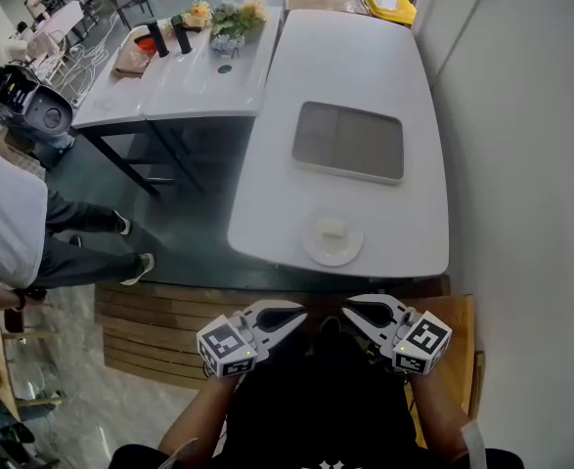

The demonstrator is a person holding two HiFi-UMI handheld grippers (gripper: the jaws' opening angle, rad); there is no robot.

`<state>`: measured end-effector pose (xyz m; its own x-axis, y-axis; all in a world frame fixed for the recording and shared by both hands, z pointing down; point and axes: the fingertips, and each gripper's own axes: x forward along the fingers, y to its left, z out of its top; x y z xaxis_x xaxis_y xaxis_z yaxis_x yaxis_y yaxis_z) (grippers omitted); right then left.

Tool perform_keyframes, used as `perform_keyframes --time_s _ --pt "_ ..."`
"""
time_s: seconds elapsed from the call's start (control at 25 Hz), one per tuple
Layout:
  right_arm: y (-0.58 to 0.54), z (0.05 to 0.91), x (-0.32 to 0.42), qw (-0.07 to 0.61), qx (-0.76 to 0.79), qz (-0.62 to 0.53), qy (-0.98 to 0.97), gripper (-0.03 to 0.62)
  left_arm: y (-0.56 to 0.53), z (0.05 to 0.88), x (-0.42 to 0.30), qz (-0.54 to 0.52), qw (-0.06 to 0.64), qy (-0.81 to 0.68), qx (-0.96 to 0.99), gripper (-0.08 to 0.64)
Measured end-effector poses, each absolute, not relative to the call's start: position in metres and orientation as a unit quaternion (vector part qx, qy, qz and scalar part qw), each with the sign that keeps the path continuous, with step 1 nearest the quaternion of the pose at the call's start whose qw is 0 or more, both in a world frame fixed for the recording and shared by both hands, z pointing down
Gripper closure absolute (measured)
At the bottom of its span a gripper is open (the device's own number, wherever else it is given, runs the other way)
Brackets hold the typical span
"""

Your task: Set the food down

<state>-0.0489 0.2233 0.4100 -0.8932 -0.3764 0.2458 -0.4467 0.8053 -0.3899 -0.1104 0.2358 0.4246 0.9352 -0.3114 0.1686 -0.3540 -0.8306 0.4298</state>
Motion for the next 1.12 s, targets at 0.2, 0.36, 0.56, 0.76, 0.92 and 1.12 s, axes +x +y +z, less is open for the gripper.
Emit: perform_keyframes --time_s 0.2,0.36,0.56,0.76,0.92,1.12 --pt "0.198 0.404 -0.037 0.078 0.263 0.241 -0.931 0.543 0.218 0.430 -0.130 0.036 0.262 -0.181 0.947 0.545" --pt "0.186 0.412 -0.039 0.095 0.278 0.254 -0.922 0.436 0.207 0.440 -0.143 0.028 0.284 -0.190 0.940 0.508" --pt "0.166 0.425 -0.023 0.123 0.319 0.286 -0.895 0.436 0.192 0.449 -0.149 0.013 0.320 -0.186 0.929 0.407" --pt "0.146 0.445 0.007 0.138 0.341 0.332 -0.868 0.437 0.170 0.455 -0.156 0.000 0.363 -0.202 0.910 0.361" --pt "0.125 0.461 0.024 0.115 0.324 0.383 -0.858 0.436 0.143 0.472 -0.154 0.027 0.387 -0.232 0.892 0.348" --pt "0.095 0.481 0.042 0.111 0.281 0.449 -0.841 0.437 0.119 0.491 -0.139 0.070 0.438 -0.257 0.858 0.349"
